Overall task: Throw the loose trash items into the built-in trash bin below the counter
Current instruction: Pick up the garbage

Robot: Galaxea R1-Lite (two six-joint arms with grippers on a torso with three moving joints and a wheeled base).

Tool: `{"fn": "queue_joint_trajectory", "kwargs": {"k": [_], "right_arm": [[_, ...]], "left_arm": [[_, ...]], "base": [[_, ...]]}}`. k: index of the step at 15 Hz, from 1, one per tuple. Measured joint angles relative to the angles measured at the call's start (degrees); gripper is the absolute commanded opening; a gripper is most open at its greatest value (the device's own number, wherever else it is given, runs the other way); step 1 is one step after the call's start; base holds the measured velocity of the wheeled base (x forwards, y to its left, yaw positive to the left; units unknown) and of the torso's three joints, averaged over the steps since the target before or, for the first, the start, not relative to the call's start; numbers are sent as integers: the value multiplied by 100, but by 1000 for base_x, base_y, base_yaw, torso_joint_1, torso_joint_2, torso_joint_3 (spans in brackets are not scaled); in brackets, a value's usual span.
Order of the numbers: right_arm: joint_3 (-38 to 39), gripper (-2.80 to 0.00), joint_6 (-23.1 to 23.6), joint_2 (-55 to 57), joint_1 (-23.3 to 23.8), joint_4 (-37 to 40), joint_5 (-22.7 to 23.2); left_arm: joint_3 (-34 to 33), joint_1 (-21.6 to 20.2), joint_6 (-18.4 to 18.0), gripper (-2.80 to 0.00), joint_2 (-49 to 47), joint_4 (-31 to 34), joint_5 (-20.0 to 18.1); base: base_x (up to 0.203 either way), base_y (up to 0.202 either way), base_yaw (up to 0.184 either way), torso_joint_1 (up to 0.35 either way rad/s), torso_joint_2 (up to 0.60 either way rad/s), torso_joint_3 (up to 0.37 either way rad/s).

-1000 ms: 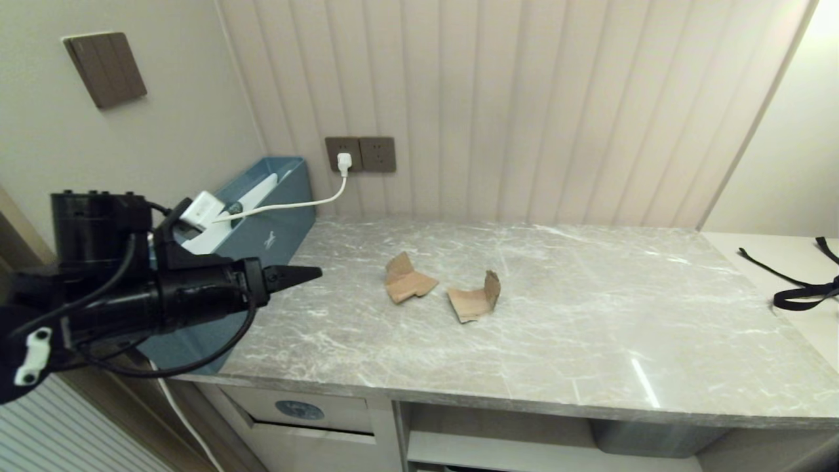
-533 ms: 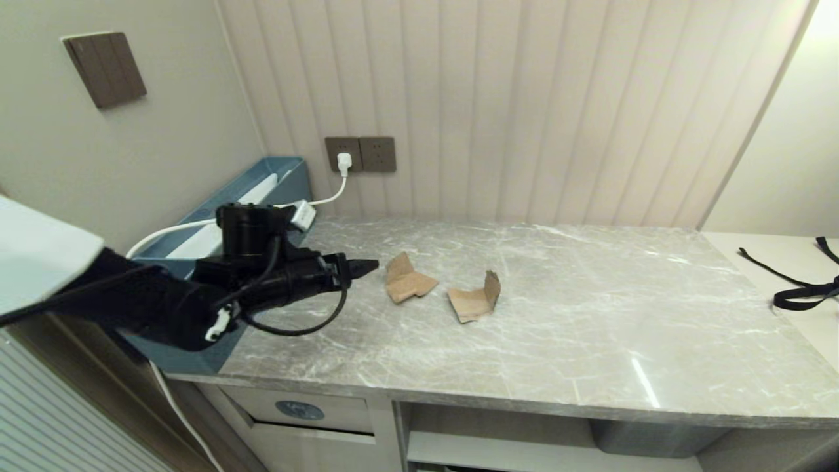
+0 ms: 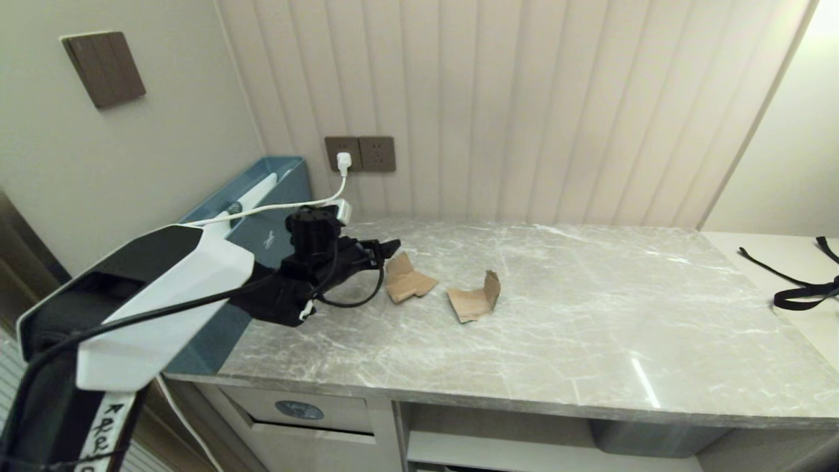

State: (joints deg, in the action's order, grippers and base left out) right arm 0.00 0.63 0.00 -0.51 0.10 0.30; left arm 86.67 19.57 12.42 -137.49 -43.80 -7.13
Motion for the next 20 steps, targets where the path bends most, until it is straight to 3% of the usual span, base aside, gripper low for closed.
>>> {"fn": "queue_joint_trajectory", "kwargs": {"k": [11,12,20], "right_arm": [[0,-280,-1,0,0,0,2],[0,-280,0,0,0,0,1],[0,-280,0,0,0,0,2]], "left_arm": [[1084,210,-71,0,-1023,230,-38],[1176,249,-74,-280,-1077,285,-37],[1418,336,-239,-280,-1293,358,-30]], "base": [[0,0,0,0,0,0],[0,0,0,0,0,0],[0,0,0,0,0,0]]}}
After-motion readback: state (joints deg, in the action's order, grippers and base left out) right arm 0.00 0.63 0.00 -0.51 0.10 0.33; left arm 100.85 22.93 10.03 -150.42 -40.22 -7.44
